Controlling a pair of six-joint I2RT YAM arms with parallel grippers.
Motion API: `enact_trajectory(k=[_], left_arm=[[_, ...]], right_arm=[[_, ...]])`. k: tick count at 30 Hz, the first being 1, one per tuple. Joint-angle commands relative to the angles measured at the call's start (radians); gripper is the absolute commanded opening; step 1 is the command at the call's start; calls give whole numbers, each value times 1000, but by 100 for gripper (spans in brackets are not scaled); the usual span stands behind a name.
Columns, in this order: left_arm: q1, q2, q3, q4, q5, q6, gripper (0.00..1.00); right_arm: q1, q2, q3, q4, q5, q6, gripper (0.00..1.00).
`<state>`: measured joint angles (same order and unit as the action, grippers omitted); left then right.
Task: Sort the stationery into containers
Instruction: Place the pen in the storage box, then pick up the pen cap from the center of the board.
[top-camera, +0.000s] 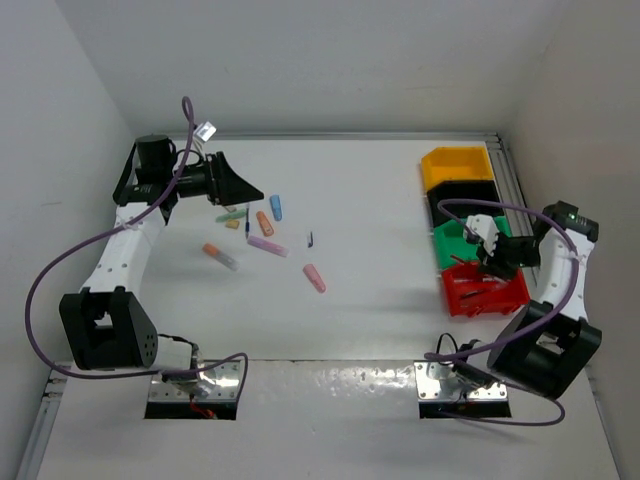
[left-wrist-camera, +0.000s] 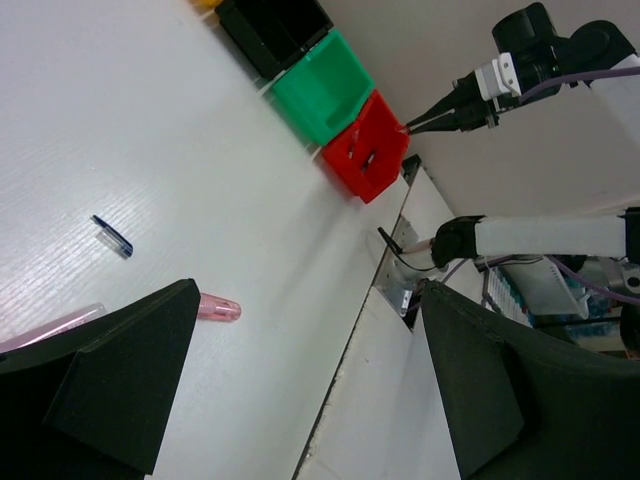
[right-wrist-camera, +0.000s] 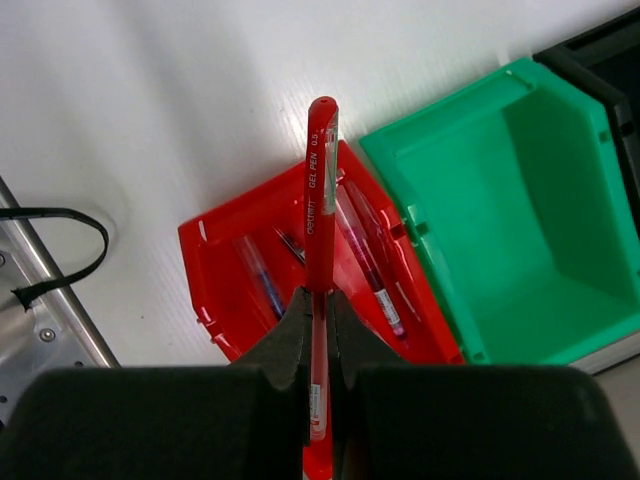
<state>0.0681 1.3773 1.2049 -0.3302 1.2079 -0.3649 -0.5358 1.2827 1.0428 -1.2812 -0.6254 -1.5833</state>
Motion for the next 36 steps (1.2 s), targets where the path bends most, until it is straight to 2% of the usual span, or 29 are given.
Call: enact_trajectory(k=[1,8,12,18,21,25,28,29,30,32,35,36], left_arm=[[18,8,10,-27,-5,49,100],[13,28,58,-139,-70,130,100],[13,22,79,-168,-102,158,100],[12,28,87,-210,-145,182,100],[-2,46,134,-294,-241,262,100],[-27,20,168,-331,-398,333,100],[-47,-20,168,-314,-523,360,100],[-54,-27,168,-313,-524,360,100],[-57,-35,170,-310,-583,359,100],[-57,-34,171,-316,-620,360,100],[-57,-17,170,-340,-636,422,88],[-57,-9,160,-337,-648,413,78]], right_arm=[[-21,26,-26,16,-4,-101,0],[-61,96,-67,80,35,-136,0],[-76,106,-108,106,72,-199,0],[-82,124,-136,157,108,-198,0],[-84,139,-129,187,124,-158,1],[-82,165,-107,166,151,-142,11],[-82,149,-112,161,159,-144,37],[-79,144,-112,160,161,-142,37],[-78,138,-106,149,156,-141,46],[-66,113,-75,128,138,-121,52],[-23,72,0,73,64,-41,55],[-10,64,23,50,40,-8,55]])
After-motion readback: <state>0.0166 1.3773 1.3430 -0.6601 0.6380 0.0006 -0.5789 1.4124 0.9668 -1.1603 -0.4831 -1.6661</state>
